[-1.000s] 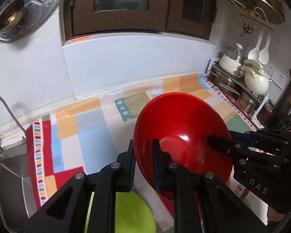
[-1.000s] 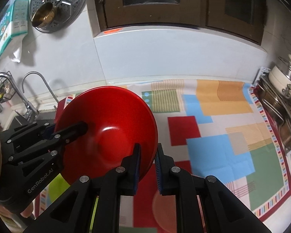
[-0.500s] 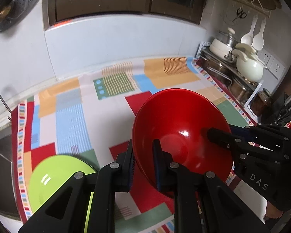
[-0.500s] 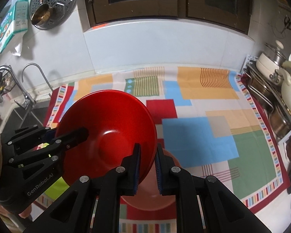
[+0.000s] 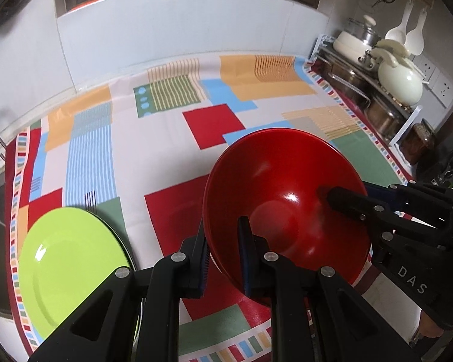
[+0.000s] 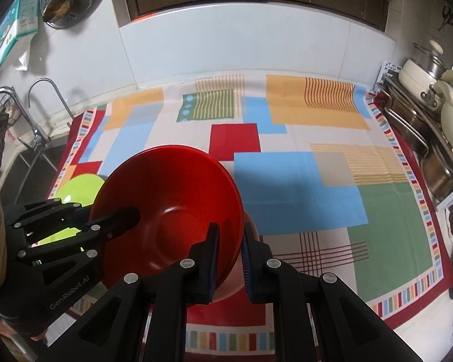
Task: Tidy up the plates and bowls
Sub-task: 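Lift the red-and-black bowl with both grippers and carry it over the pink bowl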
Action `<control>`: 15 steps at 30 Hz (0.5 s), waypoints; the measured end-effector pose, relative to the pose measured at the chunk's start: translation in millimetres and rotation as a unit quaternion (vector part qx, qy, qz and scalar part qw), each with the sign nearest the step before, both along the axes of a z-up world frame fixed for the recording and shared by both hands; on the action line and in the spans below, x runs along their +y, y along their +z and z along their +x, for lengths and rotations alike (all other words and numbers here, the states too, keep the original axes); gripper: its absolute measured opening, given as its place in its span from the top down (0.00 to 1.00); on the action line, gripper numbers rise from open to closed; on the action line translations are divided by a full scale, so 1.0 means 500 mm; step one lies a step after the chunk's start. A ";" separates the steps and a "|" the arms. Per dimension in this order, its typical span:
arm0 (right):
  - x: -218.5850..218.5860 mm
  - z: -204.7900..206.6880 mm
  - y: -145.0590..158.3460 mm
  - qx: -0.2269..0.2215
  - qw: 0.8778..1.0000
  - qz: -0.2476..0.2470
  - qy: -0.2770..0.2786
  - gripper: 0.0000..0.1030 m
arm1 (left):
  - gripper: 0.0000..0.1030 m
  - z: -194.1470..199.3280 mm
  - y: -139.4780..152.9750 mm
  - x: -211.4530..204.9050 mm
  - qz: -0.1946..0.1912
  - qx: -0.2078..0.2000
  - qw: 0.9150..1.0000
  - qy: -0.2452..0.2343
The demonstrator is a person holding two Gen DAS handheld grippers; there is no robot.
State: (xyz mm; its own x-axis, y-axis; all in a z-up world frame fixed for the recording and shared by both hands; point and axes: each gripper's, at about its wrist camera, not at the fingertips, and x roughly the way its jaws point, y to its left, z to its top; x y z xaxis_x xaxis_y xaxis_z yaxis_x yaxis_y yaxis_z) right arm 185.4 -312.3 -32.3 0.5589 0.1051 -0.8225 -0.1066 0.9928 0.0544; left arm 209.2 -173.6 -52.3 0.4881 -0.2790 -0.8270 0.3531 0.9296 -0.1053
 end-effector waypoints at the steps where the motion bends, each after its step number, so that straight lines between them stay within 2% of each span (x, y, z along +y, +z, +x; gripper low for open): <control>1: -0.002 0.001 -0.004 0.001 1.000 0.000 0.002 0.85 | 0.82 0.000 -0.005 -0.002 0.003 0.001 1.000 0.002; 15: -0.017 0.025 -0.070 0.035 0.999 0.001 0.029 0.85 | 0.83 0.005 -0.057 -0.015 0.009 0.028 0.999 0.032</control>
State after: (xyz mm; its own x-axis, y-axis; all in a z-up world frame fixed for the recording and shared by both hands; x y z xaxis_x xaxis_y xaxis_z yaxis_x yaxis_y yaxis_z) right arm 197.8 -320.9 -67.3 0.4929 0.1369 -0.8592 -0.1591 0.9851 0.0656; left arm 211.9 -181.1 -80.9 0.4576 -0.2335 -0.8579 0.2873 0.9520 -0.1059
